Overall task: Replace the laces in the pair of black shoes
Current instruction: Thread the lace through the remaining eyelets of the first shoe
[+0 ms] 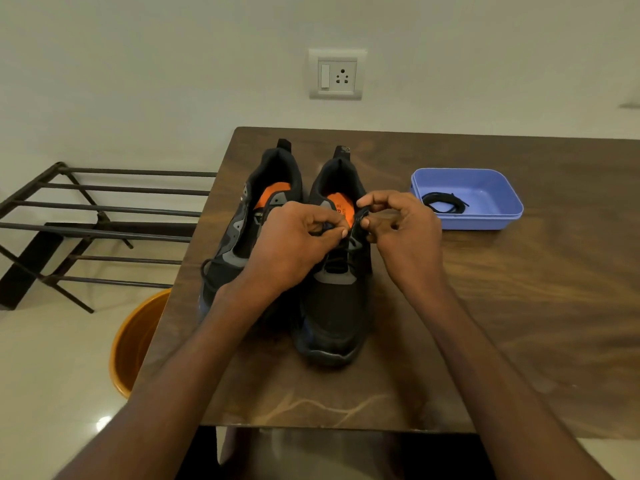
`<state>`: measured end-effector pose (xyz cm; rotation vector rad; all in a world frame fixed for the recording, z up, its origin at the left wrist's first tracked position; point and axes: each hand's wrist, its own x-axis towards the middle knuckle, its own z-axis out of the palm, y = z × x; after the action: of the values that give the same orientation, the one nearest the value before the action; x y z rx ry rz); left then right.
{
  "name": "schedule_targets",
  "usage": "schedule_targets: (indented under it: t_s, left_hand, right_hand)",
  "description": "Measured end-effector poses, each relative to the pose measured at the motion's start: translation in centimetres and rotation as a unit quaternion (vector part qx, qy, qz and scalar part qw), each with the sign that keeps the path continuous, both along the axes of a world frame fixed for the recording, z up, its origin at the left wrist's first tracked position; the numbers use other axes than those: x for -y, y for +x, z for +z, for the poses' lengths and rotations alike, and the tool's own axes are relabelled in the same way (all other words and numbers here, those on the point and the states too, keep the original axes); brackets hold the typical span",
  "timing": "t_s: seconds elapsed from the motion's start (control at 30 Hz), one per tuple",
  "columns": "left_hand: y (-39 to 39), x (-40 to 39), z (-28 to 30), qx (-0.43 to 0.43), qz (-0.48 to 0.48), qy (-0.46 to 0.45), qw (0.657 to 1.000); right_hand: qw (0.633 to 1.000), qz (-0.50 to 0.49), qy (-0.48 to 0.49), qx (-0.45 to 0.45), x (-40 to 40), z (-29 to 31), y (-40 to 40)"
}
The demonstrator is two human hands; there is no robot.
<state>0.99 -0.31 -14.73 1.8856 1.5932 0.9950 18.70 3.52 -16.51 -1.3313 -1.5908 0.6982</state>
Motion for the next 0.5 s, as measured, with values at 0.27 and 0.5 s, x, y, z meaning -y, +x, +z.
schedule_targets:
  t_s: [0.27, 0.5]
  left_hand:
    - [1.4, 0.4, 0.3, -0.089, 0.086, 0.009, 0.992]
    - [2.2, 0.5, -0.1, -0.106, 0.115, 0.008, 0.988]
  right_hand:
    - [1.0, -0.013, -0.007, -0.012, 0.2, 0.0, -0.3]
    - [1.0, -0.009, -0.021, -0.009, 0.8, 0.5, -0.6]
